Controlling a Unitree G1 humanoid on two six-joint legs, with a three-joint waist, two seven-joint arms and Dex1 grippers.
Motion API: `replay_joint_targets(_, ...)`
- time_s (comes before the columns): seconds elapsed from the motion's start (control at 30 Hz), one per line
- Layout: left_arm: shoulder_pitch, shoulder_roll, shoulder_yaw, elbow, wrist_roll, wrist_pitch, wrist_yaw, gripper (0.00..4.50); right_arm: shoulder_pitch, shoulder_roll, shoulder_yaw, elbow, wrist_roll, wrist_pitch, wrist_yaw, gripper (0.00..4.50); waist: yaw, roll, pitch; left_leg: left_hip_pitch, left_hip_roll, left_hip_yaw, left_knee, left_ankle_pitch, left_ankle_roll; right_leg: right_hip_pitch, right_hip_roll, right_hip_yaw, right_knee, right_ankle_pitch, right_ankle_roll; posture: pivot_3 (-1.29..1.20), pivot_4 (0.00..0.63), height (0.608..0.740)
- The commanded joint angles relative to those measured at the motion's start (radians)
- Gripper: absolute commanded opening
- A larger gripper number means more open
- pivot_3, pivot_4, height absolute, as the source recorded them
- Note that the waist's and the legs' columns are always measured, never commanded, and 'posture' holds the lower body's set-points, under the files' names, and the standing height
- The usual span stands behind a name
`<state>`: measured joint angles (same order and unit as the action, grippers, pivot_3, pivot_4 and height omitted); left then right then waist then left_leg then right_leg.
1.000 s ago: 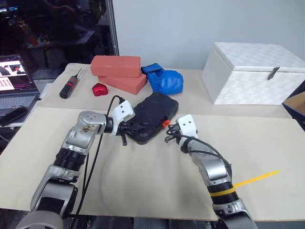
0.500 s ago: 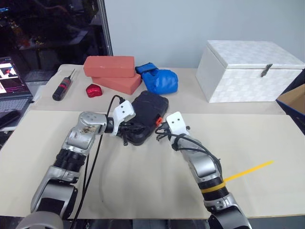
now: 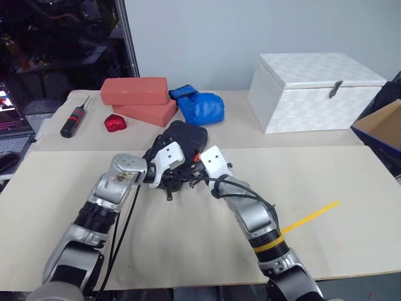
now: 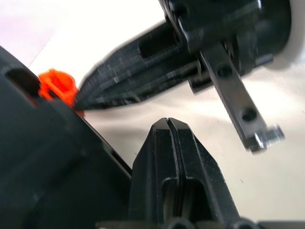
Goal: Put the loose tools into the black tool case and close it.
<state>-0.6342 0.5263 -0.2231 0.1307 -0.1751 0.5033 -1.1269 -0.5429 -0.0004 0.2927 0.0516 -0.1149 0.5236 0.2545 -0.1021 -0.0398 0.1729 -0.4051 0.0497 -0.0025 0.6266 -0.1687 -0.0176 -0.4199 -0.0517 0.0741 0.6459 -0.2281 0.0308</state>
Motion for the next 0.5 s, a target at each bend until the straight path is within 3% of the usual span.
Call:
replay_joint_targets(0.03,0.035,-0.049,0.108,-0.062,-0.159,0.064,-0.006,0.04,-0.011,0.003,-0.008,-0.058,0.012,-0.019,0.009,0.00,0.003,-0.002,0.001,-0.002,0.000,0.000,0.000,0.000,0.000,-0.001,0.000,0.000,0.000,0.000,0.000,0.00,0.150,0.736)
replay_joint_targets(0.33,0.015,0.008,0.271,-0.165,-0.314,0.224,0.065,0.04,0.051,-0.038,-0.071,-0.192,0.036,0.046,0.006,0.00,0.012,-0.005,0.003,-0.015,0.000,-0.001,0.001,0.000,0.000,-0.009,0.000,-0.001,-0.003,0.000,0.008,0.00,0.150,0.736)
replay_joint_targets(0.5,-0.040,0.023,0.222,-0.101,-0.217,0.197,0.164,0.04,0.037,-0.055,-0.094,-0.199,0.039,0.066,-0.004,0.00,0.035,-0.005,0.003,-0.026,-0.001,-0.001,0.002,0.000,0.000,-0.018,-0.001,-0.001,-0.003,0.001,0.009,0.00,0.150,0.736)
